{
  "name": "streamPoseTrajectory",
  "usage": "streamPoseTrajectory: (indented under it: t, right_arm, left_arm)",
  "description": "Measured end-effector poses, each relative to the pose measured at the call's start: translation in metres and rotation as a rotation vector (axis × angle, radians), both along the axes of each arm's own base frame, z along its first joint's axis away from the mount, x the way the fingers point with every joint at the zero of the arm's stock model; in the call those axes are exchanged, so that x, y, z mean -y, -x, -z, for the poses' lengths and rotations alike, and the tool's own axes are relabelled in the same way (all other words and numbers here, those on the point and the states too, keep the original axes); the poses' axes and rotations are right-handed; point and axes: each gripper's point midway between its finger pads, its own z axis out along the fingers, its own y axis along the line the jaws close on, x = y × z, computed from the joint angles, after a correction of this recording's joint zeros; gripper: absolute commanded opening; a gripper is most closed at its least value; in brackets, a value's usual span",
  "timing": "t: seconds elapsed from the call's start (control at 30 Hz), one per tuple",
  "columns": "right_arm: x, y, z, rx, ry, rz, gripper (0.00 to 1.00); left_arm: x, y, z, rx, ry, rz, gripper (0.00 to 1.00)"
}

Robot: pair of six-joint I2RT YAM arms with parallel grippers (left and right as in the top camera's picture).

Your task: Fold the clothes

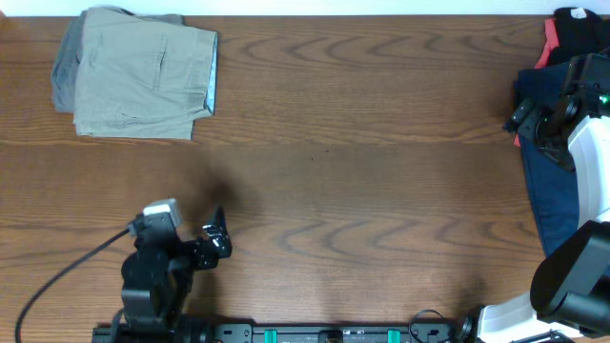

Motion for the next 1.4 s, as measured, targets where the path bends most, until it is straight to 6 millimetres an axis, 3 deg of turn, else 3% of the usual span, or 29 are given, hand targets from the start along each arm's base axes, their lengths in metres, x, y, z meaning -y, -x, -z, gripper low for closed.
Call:
streamPoseTrajectory:
  t: [0.17, 0.47, 1.4]
  right_arm:
    - [0.0, 0.0, 0.0, 0.0, 0.0, 0.0, 0.99]
    - [0.0, 0.0, 0.0, 0.0, 0.0, 0.0, 0.99]
    - [0.0, 0.0, 0.0, 0.0, 0.0, 0.0, 0.99]
  left_arm:
    - [-0.015, -0.012, 0.01, 0.126, -0.002, -0.069, 0.98]
    - [-0.016, -0.034, 0.018, 0.29, -0.006, -0.071, 0.98]
    - [-0.024, -0.033, 0.011, 0.326, -0.023, -0.116, 0.98]
